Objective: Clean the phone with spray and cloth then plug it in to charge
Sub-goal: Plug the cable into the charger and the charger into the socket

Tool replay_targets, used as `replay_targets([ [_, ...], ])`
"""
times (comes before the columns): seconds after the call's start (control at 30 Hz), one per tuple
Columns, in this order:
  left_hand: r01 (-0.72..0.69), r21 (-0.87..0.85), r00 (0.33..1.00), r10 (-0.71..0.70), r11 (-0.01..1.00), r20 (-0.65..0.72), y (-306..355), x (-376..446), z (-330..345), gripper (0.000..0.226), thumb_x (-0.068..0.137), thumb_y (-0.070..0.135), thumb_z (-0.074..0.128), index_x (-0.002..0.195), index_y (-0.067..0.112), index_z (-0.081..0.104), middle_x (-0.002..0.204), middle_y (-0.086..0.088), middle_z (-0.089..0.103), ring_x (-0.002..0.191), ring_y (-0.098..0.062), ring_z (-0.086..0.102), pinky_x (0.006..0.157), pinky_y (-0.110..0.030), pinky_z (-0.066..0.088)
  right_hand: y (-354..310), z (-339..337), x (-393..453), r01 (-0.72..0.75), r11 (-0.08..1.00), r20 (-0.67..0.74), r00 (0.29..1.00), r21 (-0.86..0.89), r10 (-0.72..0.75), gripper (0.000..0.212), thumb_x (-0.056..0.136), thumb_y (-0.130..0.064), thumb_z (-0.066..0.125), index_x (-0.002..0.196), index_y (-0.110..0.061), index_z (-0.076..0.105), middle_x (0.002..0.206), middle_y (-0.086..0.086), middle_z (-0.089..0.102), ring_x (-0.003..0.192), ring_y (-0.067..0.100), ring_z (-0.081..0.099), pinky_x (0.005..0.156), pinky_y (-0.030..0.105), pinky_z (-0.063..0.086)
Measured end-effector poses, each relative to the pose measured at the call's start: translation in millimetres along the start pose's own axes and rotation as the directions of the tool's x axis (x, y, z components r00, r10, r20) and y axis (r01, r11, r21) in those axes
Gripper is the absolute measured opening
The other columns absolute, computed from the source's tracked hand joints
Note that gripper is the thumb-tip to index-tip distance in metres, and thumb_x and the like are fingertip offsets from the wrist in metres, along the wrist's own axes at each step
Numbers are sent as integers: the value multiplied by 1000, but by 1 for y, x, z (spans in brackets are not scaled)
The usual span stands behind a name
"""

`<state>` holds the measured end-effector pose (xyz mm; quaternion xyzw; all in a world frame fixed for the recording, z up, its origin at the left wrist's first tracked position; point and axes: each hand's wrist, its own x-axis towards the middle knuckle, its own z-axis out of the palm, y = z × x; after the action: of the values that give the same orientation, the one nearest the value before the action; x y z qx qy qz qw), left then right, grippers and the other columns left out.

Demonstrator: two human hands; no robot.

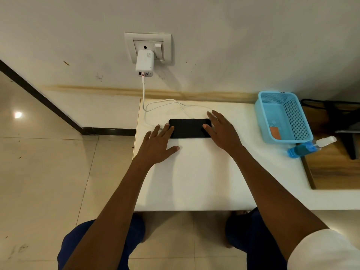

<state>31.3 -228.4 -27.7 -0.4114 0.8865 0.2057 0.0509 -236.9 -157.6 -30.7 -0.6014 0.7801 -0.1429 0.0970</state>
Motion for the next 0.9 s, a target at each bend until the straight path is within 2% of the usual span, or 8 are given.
replay_targets([
  [0.1,15,-36,992,-20,999,-127,-2,1,-7,71,101,48,43,159,22,10,167,-2,9,153,-26,9,122,-45,12,2,-1,-6,-9,997,18,1000,78,8,82,92,-60,54,156,-16,27,162,3,27,150,22,25,120,40,26],
  [0.17,103,-25,972,-106,994,-211,-5,2,-13,62,103,37,43,158,18,19,166,-6,15,153,-28,13,122,-47,14,6,0,-13,12,996,64,998,94,-18,96,84,-67,60,157,-18,21,162,3,28,150,23,24,121,44,23],
  [0.23,219,3,948,-213,976,-236,-9,1,-14,54,104,32,42,155,18,28,165,-9,16,152,-32,13,122,-49,15,8,3,-16,8,992,114,993,125,-23,101,82,-67,63,158,-22,16,162,4,27,151,24,20,123,46,17],
  [0.33,293,-12,923,-286,956,-255,-14,0,-14,42,104,29,43,145,24,45,163,-11,22,149,-38,18,120,-50,19,7,9,-16,-8,987,77,997,160,-4,94,85,-62,63,157,-21,18,161,3,30,151,26,21,123,48,16],
  [0.43,242,-79,907,-255,967,-335,-18,6,-16,30,102,24,47,129,22,60,151,-8,42,140,-32,36,114,-45,32,2,15,-20,-11,982,33,999,189,5,89,86,-61,60,156,-20,21,160,2,33,150,26,24,123,48,17],
  [0.5,218,-118,894,-247,969,-375,-17,9,-17,23,101,25,49,116,20,66,142,-5,53,133,-28,44,110,-42,35,2,18,-23,-11,985,2,1000,172,10,89,85,-64,55,155,-20,23,159,2,35,150,24,25,122,48,18],
  [0.73,212,-166,860,-264,963,-436,-17,9,-15,18,98,25,57,103,19,73,127,-2,62,124,-27,51,103,-38,35,3,20,-24,17,991,-53,999,134,-10,84,85,-64,55,152,-23,29,154,1,42,146,26,31,120,49,24],
  [0.9,214,-150,871,-259,965,-418,-14,8,-15,17,98,26,56,104,20,71,129,-3,60,124,-29,51,99,-40,39,1,16,-24,20,995,-10,1000,102,-19,84,86,-62,60,154,-22,29,155,1,40,148,26,29,120,49,21],
])
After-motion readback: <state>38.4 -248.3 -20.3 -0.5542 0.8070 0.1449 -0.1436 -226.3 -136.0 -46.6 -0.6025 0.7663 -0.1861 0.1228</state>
